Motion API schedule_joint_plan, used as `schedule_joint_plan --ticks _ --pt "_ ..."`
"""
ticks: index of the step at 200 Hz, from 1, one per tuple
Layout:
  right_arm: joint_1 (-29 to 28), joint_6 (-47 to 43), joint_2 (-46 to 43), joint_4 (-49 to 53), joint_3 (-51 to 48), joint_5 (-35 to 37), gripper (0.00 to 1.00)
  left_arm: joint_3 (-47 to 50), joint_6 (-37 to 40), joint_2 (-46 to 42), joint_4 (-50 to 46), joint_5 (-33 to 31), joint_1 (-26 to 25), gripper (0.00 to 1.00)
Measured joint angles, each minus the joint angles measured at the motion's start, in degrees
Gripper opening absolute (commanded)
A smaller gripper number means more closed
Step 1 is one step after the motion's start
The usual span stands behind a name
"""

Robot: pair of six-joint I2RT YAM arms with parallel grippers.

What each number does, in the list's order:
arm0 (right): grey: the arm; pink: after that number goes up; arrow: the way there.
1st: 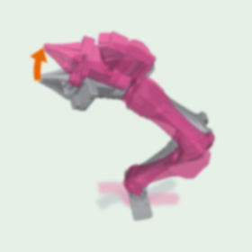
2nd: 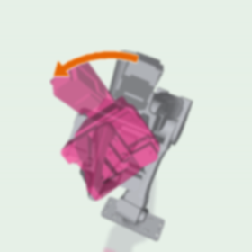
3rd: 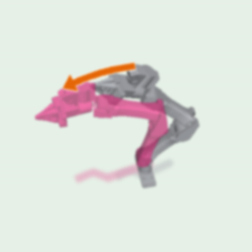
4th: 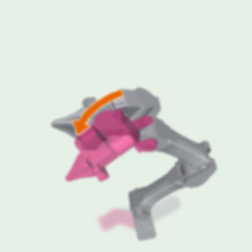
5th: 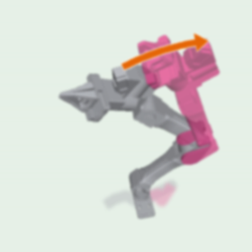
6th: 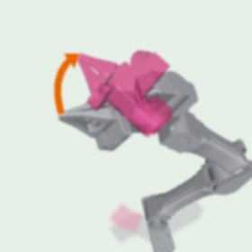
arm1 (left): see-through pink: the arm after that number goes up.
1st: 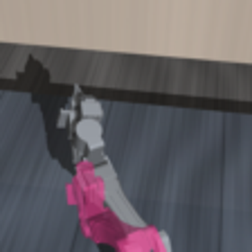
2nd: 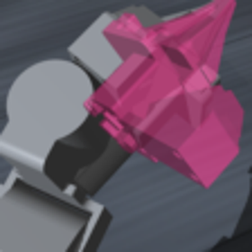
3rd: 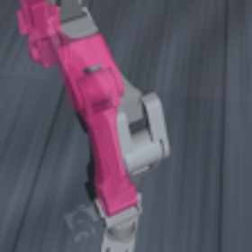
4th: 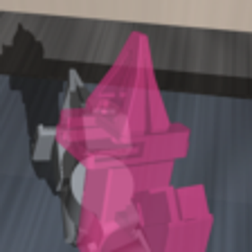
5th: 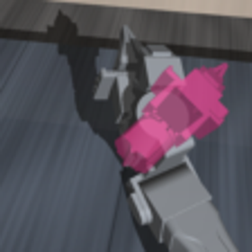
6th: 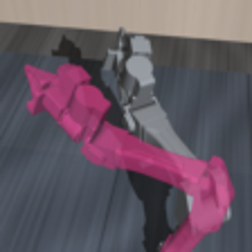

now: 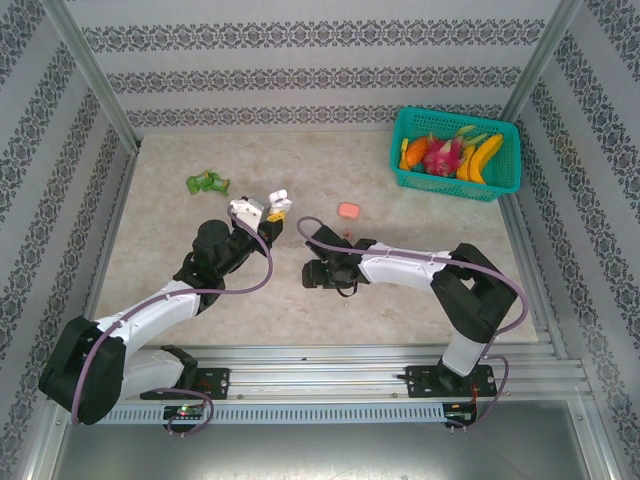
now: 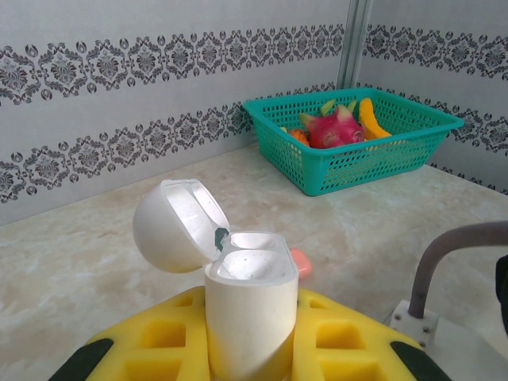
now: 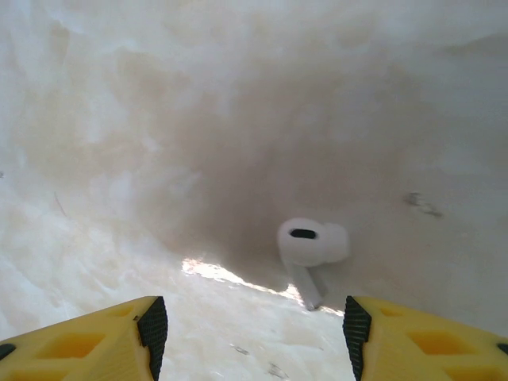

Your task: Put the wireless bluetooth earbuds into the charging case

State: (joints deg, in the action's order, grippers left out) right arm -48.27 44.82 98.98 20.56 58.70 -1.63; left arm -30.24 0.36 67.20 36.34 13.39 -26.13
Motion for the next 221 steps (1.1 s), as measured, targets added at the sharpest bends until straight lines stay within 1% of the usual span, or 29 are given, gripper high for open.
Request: schedule_joint_plan --ticks 35,70,104,158,221 --pt "0.28 -2.12 0.28 5.03 3.76 2.84 0.64 0.00 0.00 -0.17 -0.02 0.00 0.00 0.00" --pt "0.90 -2.60 3.58 8.33 8.11 3.87 0.63 0.00 0.00 -0.33 0.00 -0.02 0.00 0.00" --pt "0.87 0.90 7.15 11.21 11.10 4.87 0.62 0.00 0.02 -0.37 0.00 -0.20 0.00 0.00" --pt "0.85 5.90 10.12 13.35 13.70 6.27 0.61 0.00 0.02 -0.39 0.00 -0.17 0.00 0.00" --pt "0.59 6.51 12.55 14.43 15.54 6.82 0.57 0.00 0.02 -0.39 0.00 -0.22 0.00 0.00"
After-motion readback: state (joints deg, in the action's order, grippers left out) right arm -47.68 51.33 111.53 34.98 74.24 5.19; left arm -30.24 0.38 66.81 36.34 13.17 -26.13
